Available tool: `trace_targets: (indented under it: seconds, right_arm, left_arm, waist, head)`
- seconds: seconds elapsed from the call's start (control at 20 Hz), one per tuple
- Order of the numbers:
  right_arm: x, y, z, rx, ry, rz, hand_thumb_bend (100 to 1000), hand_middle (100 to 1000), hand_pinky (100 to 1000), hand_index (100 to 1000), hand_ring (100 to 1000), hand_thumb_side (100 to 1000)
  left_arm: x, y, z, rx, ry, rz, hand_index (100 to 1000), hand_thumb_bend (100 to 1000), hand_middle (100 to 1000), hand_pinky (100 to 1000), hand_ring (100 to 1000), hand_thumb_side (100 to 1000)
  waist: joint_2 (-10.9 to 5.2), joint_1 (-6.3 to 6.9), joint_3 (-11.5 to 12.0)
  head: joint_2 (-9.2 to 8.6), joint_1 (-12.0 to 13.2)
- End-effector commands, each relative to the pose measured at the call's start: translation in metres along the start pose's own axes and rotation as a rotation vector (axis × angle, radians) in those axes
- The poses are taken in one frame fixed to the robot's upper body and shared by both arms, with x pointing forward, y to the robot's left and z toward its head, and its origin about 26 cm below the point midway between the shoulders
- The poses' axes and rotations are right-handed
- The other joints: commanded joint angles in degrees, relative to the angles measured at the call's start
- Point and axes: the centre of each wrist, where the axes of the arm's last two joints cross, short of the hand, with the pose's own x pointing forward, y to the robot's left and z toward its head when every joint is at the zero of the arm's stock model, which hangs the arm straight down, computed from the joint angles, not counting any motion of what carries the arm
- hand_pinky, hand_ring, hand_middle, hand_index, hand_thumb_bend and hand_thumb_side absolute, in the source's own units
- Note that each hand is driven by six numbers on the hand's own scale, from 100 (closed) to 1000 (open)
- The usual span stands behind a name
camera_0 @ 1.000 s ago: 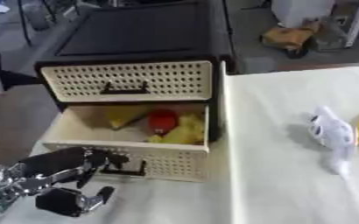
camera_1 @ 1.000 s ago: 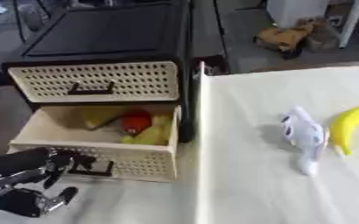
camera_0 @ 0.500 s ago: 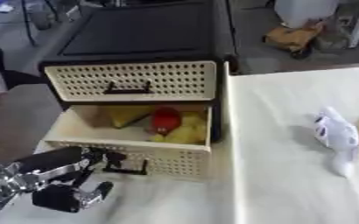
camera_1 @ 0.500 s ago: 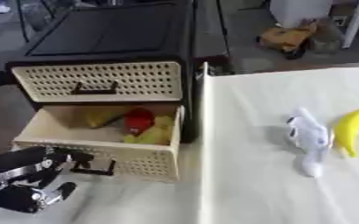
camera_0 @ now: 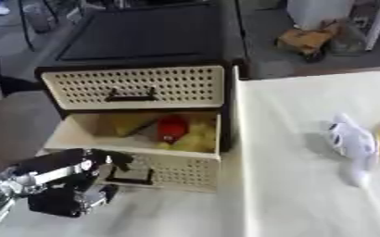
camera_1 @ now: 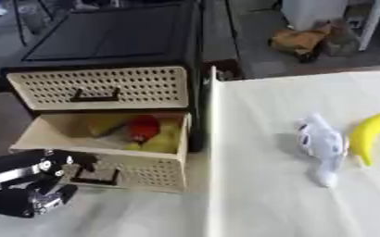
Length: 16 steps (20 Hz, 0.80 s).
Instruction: Pick up objects from table and place into drawer.
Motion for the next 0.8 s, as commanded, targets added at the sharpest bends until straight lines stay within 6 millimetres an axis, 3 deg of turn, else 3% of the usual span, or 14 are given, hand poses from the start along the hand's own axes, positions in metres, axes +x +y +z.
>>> trace_targets:
  seconds: [0.05,0.4,0.8]
  right_arm:
    - [0.0087,0.0008,-0.0074,0.019,-0.028,0.016,341,594,742,689,859,974]
    - [0.0083,0.0014,-0.0077,0.027,-0.025,0.014,347,594,743,689,860,972]
    - [0.0083,0.0015,-0.008,0.033,-0.026,0.013,354,593,744,689,861,973]
  left_arm:
    - [-0.0034,0.013,0.0082,0.034,0.032,-0.062,1000,100,859,149,277,760]
    - [-0.0067,0.0167,0.0092,0.128,0.017,-0.088,1000,100,858,158,279,719]
    - [-0.0095,0.0187,0.009,0.188,0.016,-0.1,1000,100,850,150,274,749]
  waist:
    - [-0.93,-0.02,0.0]
    - [-0.62,0.12,-0.4]
    - [-0.22,0.16,-1.0]
  head:
    - [-0.95,0.1]
    - [-1.26,0.2]
    - [-1.4,0.5]
